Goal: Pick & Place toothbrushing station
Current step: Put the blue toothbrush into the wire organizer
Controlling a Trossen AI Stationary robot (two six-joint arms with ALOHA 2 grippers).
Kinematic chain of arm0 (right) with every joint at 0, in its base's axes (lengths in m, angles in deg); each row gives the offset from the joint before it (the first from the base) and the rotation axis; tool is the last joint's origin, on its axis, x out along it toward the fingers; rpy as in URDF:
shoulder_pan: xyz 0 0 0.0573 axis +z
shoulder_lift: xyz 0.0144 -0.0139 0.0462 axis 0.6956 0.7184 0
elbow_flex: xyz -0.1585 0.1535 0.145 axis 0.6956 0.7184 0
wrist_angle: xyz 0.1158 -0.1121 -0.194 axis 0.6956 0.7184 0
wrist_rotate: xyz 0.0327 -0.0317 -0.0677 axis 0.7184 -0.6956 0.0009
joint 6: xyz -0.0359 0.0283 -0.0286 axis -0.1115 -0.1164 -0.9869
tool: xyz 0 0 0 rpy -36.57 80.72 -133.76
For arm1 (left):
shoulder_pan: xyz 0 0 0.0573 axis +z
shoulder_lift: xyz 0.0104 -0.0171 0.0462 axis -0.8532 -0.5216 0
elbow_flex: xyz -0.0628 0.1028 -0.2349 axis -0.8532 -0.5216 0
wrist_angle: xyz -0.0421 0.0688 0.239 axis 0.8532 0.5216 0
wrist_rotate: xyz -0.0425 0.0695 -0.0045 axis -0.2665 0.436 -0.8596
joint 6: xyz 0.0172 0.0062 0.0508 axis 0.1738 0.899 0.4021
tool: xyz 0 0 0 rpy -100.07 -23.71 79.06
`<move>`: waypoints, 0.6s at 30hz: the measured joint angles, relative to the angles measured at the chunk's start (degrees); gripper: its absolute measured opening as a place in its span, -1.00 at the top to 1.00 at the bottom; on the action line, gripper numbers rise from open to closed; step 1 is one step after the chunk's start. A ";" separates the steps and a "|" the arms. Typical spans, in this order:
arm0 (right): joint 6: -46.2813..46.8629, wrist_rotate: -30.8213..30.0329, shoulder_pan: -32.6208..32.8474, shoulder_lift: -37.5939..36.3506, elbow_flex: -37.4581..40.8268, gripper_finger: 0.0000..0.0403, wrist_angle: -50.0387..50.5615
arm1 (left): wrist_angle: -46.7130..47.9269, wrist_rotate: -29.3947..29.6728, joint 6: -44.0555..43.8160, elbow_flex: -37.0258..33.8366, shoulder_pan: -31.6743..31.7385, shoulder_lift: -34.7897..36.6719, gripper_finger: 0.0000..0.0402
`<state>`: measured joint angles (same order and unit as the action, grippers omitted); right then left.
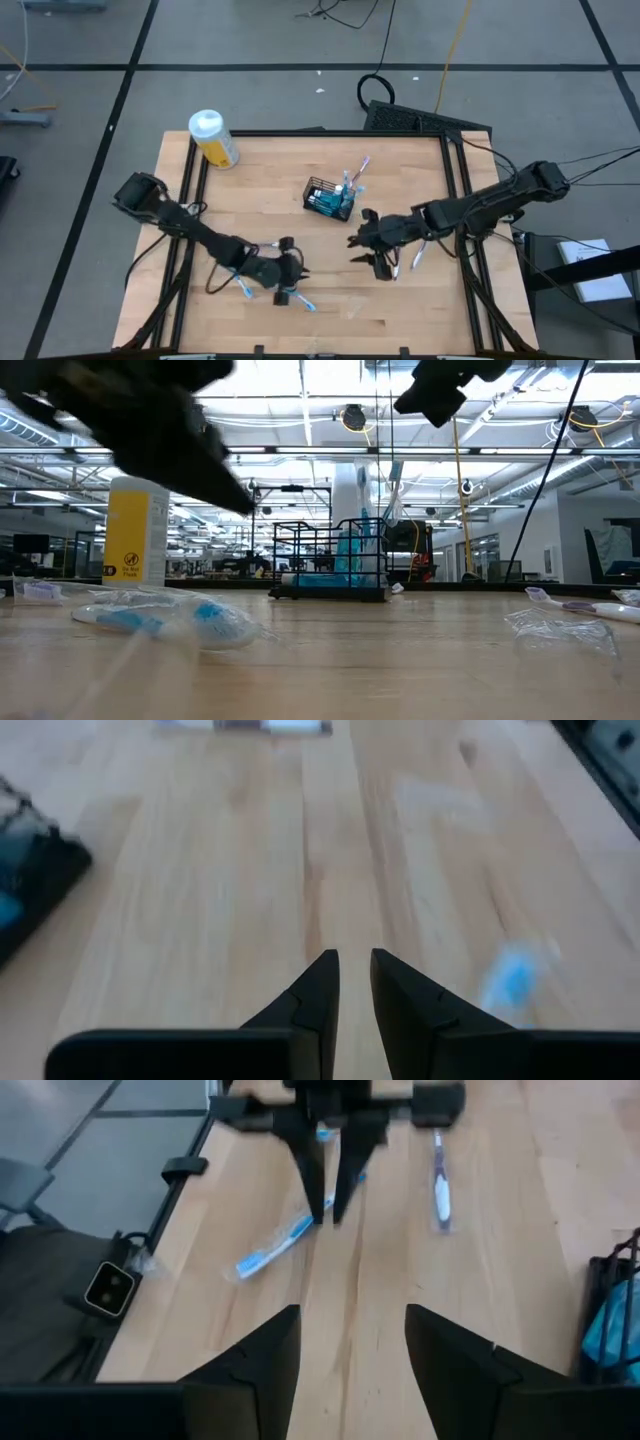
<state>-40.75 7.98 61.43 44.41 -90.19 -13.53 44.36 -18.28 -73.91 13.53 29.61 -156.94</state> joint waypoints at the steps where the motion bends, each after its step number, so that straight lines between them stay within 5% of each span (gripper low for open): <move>1: 0.28 -0.68 0.59 -0.02 0.00 0.15 0.18 | 2.72 0.06 -1.06 0.00 -0.90 1.41 0.67; 8: 2.36 -5.61 4.16 -0.02 -0.02 0.15 3.25 | 18.45 -1.37 -12.27 0.02 -3.34 4.77 0.67; 18: 4.96 -7.96 7.18 -0.04 -0.02 0.15 4.30 | 22.79 -5.11 -13.18 -0.07 -2.67 1.39 0.66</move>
<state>-35.78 0.02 68.61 44.37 -90.21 -9.22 67.14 -23.39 -87.10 13.46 26.94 -155.56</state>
